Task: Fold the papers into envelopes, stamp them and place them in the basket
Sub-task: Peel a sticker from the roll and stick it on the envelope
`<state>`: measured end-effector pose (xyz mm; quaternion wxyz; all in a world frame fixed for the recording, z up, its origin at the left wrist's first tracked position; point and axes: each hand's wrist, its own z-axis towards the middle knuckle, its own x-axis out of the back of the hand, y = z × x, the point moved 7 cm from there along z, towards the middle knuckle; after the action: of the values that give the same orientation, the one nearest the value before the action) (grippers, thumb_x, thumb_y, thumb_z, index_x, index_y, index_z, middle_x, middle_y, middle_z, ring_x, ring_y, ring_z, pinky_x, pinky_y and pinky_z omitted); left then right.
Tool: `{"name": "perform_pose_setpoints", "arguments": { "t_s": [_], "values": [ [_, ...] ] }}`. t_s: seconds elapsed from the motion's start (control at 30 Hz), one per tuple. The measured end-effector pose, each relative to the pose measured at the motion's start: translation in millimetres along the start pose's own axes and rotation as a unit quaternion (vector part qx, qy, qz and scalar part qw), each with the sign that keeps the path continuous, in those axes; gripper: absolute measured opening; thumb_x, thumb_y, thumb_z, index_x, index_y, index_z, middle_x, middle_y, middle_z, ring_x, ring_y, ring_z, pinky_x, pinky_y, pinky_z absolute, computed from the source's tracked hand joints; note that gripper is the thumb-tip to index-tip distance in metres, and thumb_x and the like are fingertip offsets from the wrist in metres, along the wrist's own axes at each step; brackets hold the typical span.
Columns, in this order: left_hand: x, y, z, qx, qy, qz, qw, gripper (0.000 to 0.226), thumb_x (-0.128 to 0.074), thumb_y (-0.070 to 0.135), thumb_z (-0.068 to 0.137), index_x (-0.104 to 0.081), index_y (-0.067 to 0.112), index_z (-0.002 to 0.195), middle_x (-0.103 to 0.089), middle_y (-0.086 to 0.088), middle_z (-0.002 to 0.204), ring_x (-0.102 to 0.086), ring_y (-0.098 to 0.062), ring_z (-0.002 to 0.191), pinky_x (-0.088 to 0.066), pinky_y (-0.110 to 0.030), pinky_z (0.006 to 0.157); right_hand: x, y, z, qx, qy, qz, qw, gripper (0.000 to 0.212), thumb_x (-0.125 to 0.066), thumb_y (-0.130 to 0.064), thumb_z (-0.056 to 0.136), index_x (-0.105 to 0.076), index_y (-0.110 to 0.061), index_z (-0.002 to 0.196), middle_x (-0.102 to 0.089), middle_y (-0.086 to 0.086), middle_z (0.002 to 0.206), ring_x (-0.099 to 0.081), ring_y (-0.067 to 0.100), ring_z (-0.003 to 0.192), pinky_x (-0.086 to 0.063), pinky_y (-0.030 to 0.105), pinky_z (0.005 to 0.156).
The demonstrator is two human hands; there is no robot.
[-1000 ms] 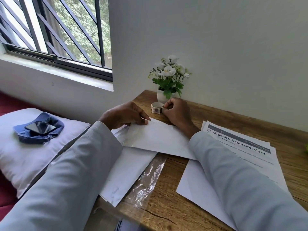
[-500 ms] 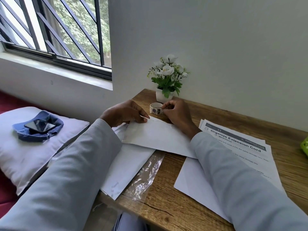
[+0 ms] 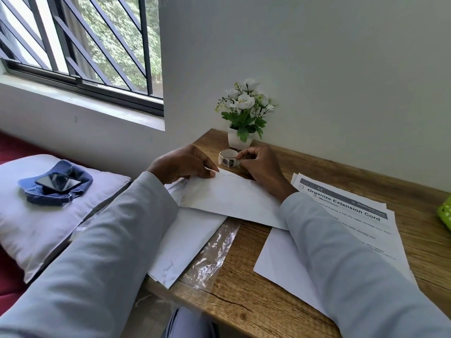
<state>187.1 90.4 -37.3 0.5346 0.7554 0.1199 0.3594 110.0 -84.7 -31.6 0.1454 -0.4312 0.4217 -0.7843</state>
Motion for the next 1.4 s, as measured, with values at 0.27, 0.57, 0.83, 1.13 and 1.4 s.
{"name": "perform_pose_setpoints", "arguments": {
  "t_s": [0.27, 0.57, 0.83, 1.13, 1.4],
  "values": [
    [2, 16, 8, -0.045, 0.036, 0.093, 0.994, 0.015, -0.074, 0.005, 0.082, -0.075, 0.003, 0.097, -0.072, -0.016, 0.099, -0.065, -0.026, 0.084, -0.057, -0.042, 0.084, 4, 1, 1, 0.013, 0.002, 0.001, 1.000, 0.008, -0.075, -0.009, 0.082, -0.073, -0.015, 0.087, -0.064, -0.006, 0.073, -0.056, 0.006, 0.065, -0.044, 0.019, 0.056],
    [-17, 47, 36, -0.205, 0.186, 0.349, 0.895, 0.038, -0.076, 0.030, 0.081, -0.068, 0.028, 0.117, -0.053, -0.002, 0.132, -0.053, -0.021, 0.115, -0.042, -0.024, 0.087, 16, 13, 1, -0.023, -0.003, 0.049, 0.999, 0.011, -0.075, -0.011, 0.083, -0.078, -0.013, 0.093, -0.074, 0.002, 0.085, -0.061, 0.009, 0.067, -0.046, 0.020, 0.057],
    [-18, 40, 41, -0.206, 0.180, 0.332, 0.903, 0.030, -0.075, 0.030, 0.083, -0.072, 0.022, 0.112, -0.059, 0.006, 0.134, -0.059, -0.022, 0.109, -0.047, -0.029, 0.086, 19, 21, 1, -0.041, -0.009, 0.136, 0.990, 0.004, -0.076, -0.008, 0.082, -0.076, -0.011, 0.085, -0.076, 0.011, 0.084, -0.066, 0.011, 0.068, -0.056, 0.027, 0.067],
    [-12, 30, 47, -0.191, 0.180, 0.325, 0.909, 0.025, -0.074, 0.038, 0.082, -0.073, 0.033, 0.106, -0.066, 0.005, 0.126, -0.059, -0.021, 0.102, -0.039, -0.024, 0.075, 16, 23, 3, -0.071, -0.031, 0.202, 0.976, 0.009, -0.072, 0.001, 0.084, -0.073, -0.003, 0.092, -0.074, 0.012, 0.090, -0.068, 0.018, 0.073, -0.062, 0.030, 0.071],
    [-11, 26, 51, -0.186, 0.169, 0.305, 0.919, 0.029, -0.074, 0.044, 0.080, -0.073, 0.035, 0.108, -0.069, 0.003, 0.117, -0.057, -0.019, 0.090, -0.048, -0.030, 0.076, 18, 25, 2, -0.102, -0.008, 0.235, 0.967, 0.008, -0.067, 0.000, 0.088, -0.073, -0.004, 0.087, -0.072, 0.011, 0.088, -0.068, 0.015, 0.066, -0.059, 0.024, 0.059]
  ]
}}
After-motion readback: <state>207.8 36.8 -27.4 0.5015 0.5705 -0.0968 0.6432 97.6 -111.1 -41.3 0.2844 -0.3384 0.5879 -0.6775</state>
